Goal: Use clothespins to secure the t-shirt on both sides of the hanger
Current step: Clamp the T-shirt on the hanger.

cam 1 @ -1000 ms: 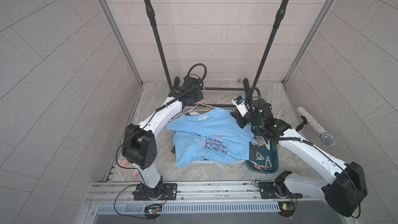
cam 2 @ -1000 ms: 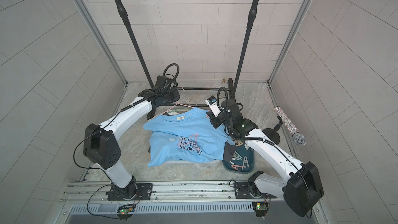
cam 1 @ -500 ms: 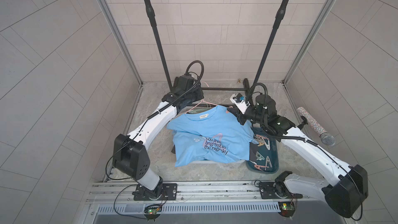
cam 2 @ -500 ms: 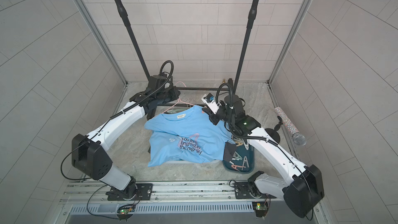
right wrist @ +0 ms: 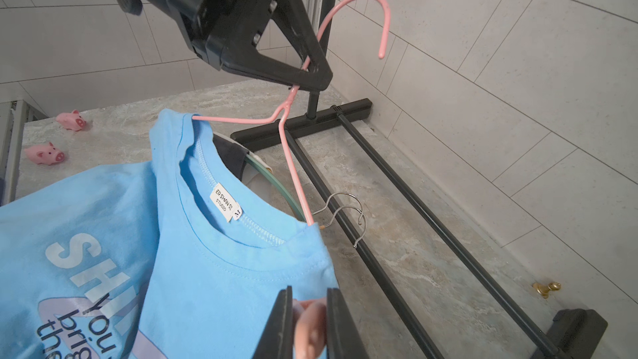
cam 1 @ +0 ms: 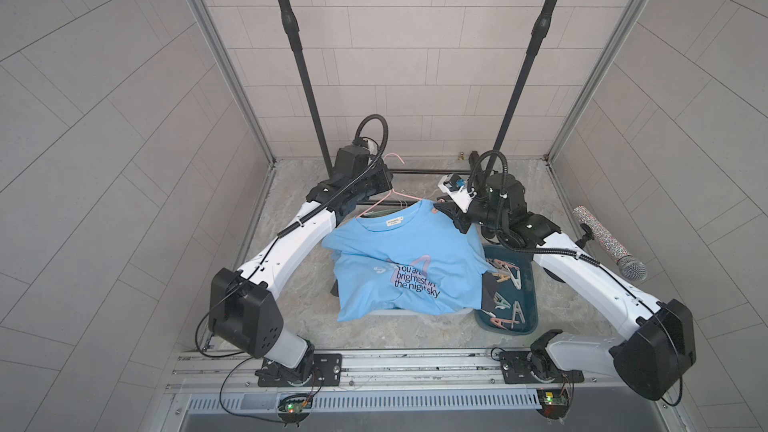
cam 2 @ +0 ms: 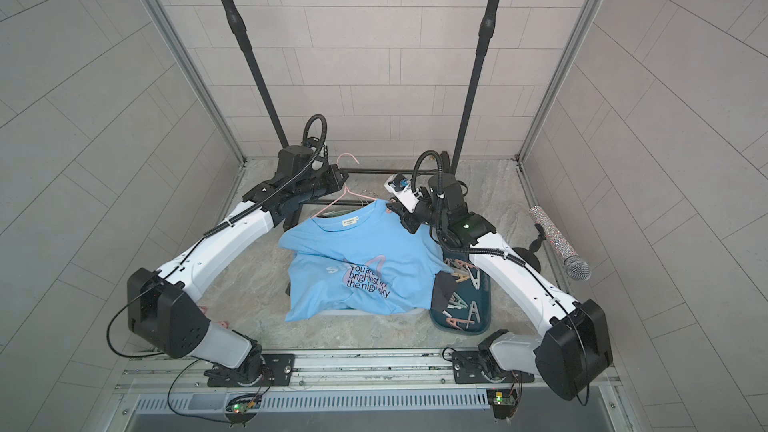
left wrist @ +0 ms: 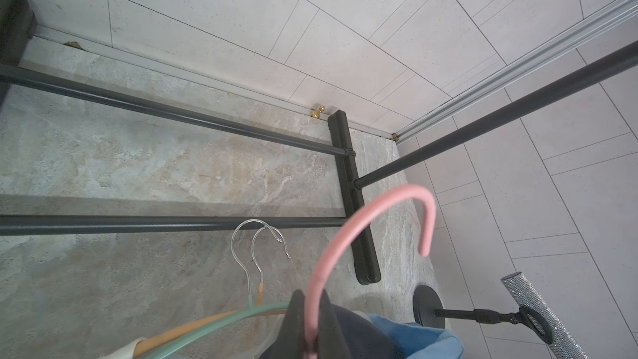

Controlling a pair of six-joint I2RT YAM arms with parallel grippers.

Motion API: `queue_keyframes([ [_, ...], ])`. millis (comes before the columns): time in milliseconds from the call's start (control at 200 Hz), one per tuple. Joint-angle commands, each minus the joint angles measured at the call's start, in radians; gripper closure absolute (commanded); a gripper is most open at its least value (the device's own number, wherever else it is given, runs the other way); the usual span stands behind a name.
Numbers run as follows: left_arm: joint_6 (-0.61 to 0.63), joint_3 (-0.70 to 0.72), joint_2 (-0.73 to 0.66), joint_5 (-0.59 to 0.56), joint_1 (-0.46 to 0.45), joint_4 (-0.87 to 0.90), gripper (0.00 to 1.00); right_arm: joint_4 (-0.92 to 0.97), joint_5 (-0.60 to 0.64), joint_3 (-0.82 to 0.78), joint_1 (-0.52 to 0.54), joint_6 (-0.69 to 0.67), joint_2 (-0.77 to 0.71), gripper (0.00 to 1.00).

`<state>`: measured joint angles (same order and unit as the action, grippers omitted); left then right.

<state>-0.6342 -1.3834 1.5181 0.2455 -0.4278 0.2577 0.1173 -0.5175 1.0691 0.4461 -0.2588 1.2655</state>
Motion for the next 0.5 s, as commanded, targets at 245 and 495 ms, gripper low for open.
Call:
queue_keyframes([
  [245, 0.014, 0.001, -0.039, 0.034, 0.0, -0.054, 1.0, 0.018, -0.034, 0.051, -0.02, -0.093, 0.003, 1.0],
  [495, 0.009, -0.001, -0.045, 0.049, -0.004, -0.058, 1.0, 0.083, -0.074, 0.09, -0.025, -0.14, 0.066, 1.0],
])
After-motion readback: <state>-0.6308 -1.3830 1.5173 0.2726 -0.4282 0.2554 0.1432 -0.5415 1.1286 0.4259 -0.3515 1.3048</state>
